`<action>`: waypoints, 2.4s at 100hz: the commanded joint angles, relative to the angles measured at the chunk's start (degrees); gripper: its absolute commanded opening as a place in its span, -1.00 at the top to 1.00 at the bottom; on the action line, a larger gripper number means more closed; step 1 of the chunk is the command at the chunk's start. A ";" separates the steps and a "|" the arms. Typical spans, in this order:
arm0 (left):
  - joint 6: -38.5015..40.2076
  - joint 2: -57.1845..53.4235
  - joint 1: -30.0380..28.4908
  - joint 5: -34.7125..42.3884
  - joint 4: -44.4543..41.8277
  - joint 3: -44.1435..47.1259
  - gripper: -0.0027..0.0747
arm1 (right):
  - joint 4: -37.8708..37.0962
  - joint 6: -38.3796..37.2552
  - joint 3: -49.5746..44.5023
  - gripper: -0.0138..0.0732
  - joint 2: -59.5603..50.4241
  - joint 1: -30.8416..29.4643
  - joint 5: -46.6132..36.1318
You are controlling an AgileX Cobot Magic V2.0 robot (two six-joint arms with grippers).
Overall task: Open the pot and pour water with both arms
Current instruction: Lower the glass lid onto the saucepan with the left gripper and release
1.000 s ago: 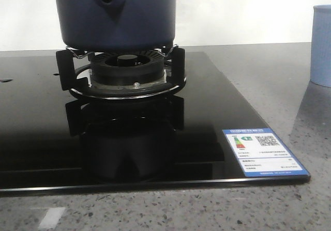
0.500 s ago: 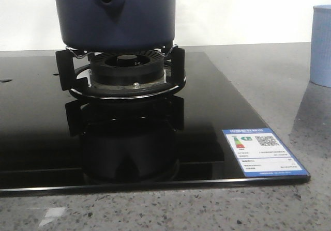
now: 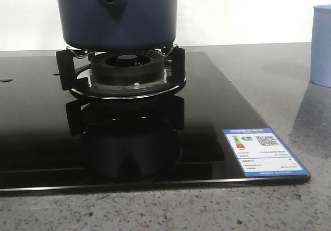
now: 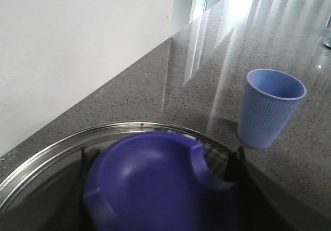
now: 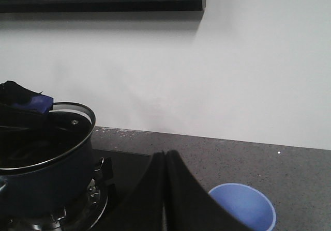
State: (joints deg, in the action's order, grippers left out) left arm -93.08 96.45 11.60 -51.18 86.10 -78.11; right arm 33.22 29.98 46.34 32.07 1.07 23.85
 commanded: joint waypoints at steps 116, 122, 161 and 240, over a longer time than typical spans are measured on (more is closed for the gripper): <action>7.53 -43.98 -7.80 0.85 0.76 18.10 0.98 | 1.38 14.43 -12.01 0.83 -17.76 7.37 2.32; 7.53 -48.16 -7.80 3.04 0.40 25.09 0.98 | 1.38 14.43 -14.93 0.83 -20.99 7.37 1.56; 6.45 -74.70 -7.80 9.26 0.50 54.21 0.98 | 3.97 14.43 -20.53 0.83 -30.34 7.37 0.39; 6.45 -83.02 -7.53 8.57 0.07 55.21 0.98 | 3.97 14.43 -20.53 0.83 -30.34 7.37 0.39</action>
State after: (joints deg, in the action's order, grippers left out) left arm -86.61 12.82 3.93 -43.16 83.20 -21.43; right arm 35.97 43.84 24.58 0.88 8.19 28.48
